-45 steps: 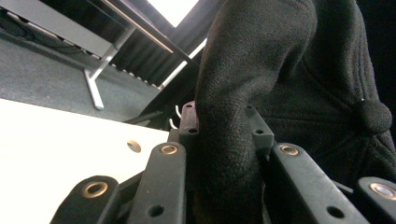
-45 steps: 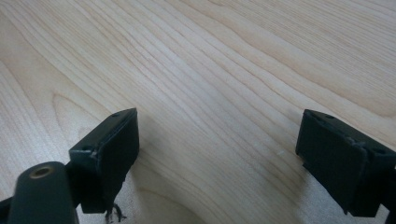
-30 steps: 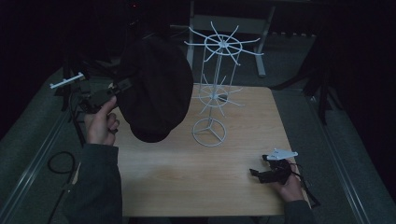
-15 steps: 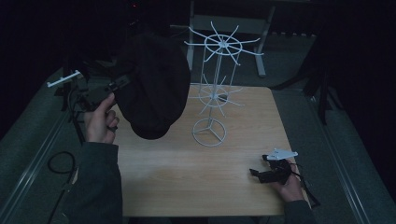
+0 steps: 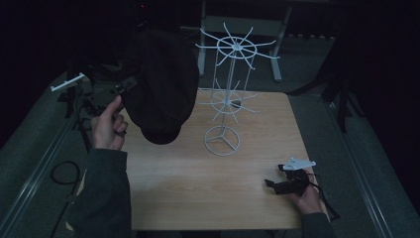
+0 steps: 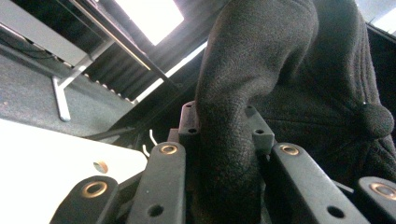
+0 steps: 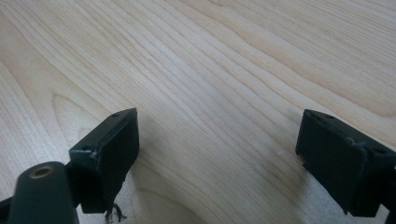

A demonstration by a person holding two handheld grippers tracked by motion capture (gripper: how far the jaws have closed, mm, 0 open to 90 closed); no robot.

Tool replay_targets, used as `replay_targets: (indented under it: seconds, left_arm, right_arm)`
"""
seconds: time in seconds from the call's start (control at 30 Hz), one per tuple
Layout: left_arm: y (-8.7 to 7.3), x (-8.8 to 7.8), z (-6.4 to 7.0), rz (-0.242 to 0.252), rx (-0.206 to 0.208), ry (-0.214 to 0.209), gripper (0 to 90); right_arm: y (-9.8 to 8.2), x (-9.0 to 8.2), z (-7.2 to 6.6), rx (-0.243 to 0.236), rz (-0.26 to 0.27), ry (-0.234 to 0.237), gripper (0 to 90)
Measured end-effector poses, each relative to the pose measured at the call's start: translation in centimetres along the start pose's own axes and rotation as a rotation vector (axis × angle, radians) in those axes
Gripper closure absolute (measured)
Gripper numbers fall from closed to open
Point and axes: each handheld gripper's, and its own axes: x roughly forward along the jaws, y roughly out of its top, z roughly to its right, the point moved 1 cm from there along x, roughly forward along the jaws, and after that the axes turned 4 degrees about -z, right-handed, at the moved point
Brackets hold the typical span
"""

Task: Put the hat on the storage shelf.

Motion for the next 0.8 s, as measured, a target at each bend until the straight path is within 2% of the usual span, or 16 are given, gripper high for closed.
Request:
replay_targets:
  seconds: [0.47,0.8]
  left_arm:
    - [0.4,1.6,0.2,0.003,-0.032,-0.033,75.5]
    - [0.6,2.7,0.5,-0.005,-0.038,-0.043,75.4]
  right_arm:
    - [0.0,0.0,0.0,0.004,0.000,0.000,13.3]
    - [0.0,0.0,0.0,0.004,0.000,0.000,13.3]
